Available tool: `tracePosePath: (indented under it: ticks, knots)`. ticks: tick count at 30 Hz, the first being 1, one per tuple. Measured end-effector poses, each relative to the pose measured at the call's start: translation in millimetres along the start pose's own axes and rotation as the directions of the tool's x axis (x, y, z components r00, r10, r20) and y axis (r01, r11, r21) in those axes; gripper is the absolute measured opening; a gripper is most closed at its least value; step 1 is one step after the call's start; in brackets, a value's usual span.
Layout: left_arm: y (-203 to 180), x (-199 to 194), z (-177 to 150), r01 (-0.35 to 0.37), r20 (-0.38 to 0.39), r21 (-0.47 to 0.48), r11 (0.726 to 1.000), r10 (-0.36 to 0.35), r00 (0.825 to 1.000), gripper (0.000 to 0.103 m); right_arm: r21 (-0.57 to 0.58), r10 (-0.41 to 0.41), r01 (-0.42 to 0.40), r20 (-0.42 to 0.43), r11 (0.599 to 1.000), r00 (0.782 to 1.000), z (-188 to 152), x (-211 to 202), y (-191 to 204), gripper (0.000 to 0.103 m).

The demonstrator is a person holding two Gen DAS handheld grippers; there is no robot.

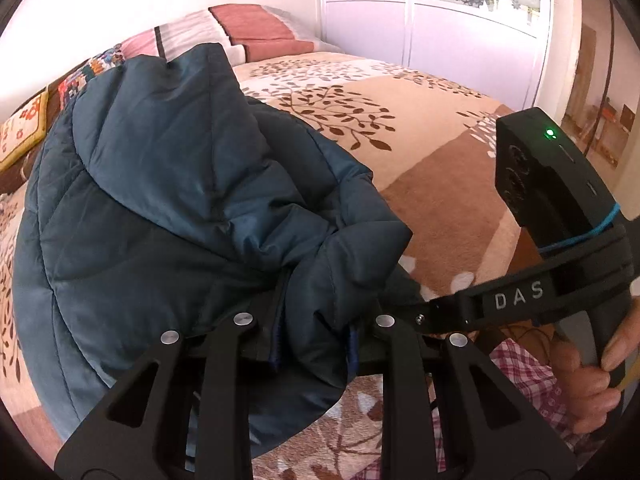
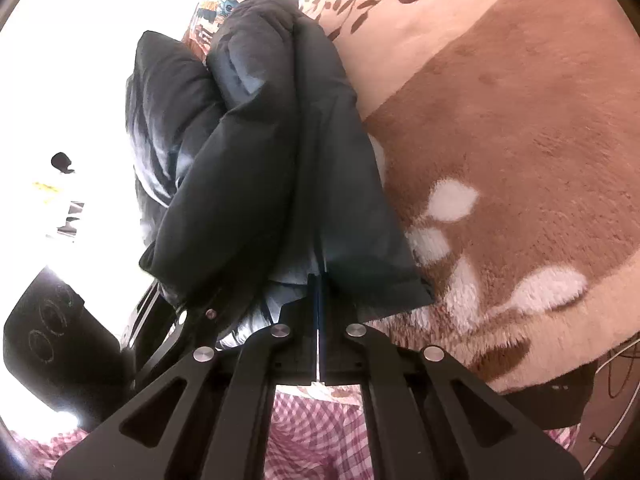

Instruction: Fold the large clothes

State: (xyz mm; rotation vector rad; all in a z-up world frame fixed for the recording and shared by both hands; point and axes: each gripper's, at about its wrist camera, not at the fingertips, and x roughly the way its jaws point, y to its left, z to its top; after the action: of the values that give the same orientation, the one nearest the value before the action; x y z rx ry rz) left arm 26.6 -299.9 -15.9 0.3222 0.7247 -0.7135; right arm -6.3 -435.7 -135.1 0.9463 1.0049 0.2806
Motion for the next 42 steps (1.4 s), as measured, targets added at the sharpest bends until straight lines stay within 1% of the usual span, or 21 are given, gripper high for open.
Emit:
tracePosePath:
  ticks: [6, 7, 9, 12, 14, 24, 34, 37, 40, 42]
  knots:
    - [-3, 3, 3, -0.018, -0.002, -0.008, 1.0, 0.018, 1.0, 0.024, -0.003, -0.023, 0.023, 0.001, 1.0, 1.0, -21, -4, 16, 0.0]
    - [-3, 3, 4, -0.021, -0.002, -0.007, 1.0, 0.021, 1.0, 0.024, -0.003, -0.029, 0.029, -0.001, 1.0, 1.0, -12, 3, 16, 0.0]
    - [-4, 3, 3, -0.025, -0.001, -0.006, 1.0, 0.025, 1.0, 0.025, -0.005, -0.04, 0.04, -0.004, 0.999, 0.999, -8, -1, 24, 0.0]
    - [-4, 4, 4, -0.029, -0.004, -0.006, 1.0, 0.029, 1.0, 0.025, -0.006, -0.048, 0.048, -0.005, 0.999, 0.999, -16, -1, 42, 0.0]
    - [-5, 5, 5, -0.031, -0.006, -0.005, 0.999, 0.031, 0.999, 0.025, -0.004, -0.052, 0.052, -0.005, 0.999, 0.999, -17, 0, 46, 0.0]
    - [-7, 6, 5, -0.039, -0.004, 0.0, 0.999, 0.039, 0.999, 0.026, -0.001, -0.066, 0.066, -0.007, 0.998, 0.998, -21, -3, 48, 0.0]
    - [-8, 6, 4, -0.044, 0.004, -0.001, 0.999, 0.044, 0.999, 0.027, 0.007, -0.072, 0.072, -0.009, 0.997, 0.997, -25, -5, 42, 0.0]
    - [-9, 6, 4, -0.041, 0.006, -0.002, 0.999, 0.041, 0.999, 0.03, 0.012, -0.072, 0.072, -0.009, 0.997, 0.997, -26, -5, 40, 0.0]
    - [-10, 4, 4, -0.031, 0.007, -0.001, 1.0, 0.031, 1.0, 0.035, 0.016, -0.071, 0.071, -0.008, 0.997, 0.997, -26, -5, 38, 0.0]
    - [-10, 3, 5, -0.022, 0.007, -0.005, 1.0, 0.022, 1.0, 0.042, 0.016, -0.073, 0.074, -0.009, 0.997, 0.997, -26, -6, 38, 0.0]
